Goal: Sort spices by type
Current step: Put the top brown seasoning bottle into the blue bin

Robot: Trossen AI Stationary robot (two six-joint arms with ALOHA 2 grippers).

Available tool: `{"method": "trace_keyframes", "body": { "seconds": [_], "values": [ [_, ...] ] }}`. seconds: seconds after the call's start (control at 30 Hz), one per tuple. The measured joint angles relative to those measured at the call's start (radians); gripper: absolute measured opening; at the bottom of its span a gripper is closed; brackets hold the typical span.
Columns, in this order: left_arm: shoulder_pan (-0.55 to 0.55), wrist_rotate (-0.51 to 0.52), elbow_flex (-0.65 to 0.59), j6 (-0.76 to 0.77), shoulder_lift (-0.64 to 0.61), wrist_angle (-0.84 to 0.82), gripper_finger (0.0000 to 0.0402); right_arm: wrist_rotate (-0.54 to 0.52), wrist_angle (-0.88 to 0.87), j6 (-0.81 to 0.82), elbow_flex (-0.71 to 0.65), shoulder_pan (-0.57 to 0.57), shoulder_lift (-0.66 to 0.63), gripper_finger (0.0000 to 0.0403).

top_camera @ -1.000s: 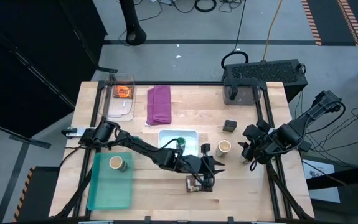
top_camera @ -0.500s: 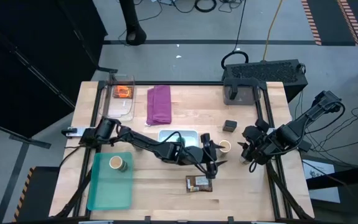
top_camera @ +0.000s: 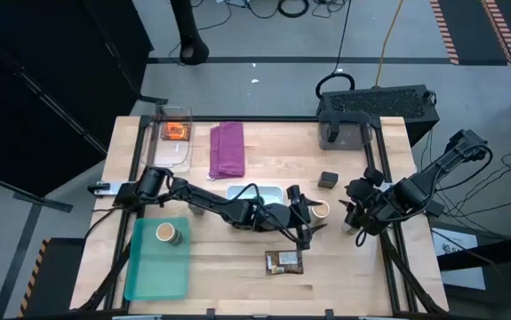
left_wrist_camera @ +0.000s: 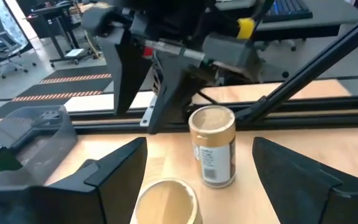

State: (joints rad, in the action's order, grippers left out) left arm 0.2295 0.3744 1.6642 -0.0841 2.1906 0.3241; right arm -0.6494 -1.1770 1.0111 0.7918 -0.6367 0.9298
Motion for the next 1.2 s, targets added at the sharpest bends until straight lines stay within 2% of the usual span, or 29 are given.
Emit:
{"method": "trace_keyframes", "body": {
  "seconds": [0.2,0.43,0.5,0.63,0.73,0.97,1.2],
  "values": [
    [0.004,-0.002,0.000,0.001,0.000,-0.006,0.0306,0.000,-0.008,-0.002,0.000,0.001,-0.002,0.0209],
    [-0.016,0.017,0.000,0.076,0.000,-0.035,0.0387,-0.023,-0.007,-0.007,0.000,0.006,-0.033,0.0209],
    [-0.023,0.018,0.000,0.079,0.000,-0.031,0.0396,-0.053,-0.011,-0.007,0.002,0.011,-0.054,0.0209],
    [-0.034,0.017,0.000,0.130,0.000,-0.015,0.0386,-0.139,-0.010,-0.018,0.015,0.020,-0.104,0.0209],
    [-0.061,-0.056,0.000,0.180,0.004,-0.010,0.0384,-0.183,-0.003,-0.035,0.017,0.020,-0.141,0.0209],
    [-0.092,-0.109,-0.001,0.183,0.057,0.040,0.0384,-0.188,0.000,-0.032,0.017,0.020,-0.177,0.0209],
    [-0.095,-0.115,-0.002,0.173,0.106,0.057,0.0384,-0.193,0.000,-0.040,0.017,0.020,-0.177,0.0209]
  ]
}}
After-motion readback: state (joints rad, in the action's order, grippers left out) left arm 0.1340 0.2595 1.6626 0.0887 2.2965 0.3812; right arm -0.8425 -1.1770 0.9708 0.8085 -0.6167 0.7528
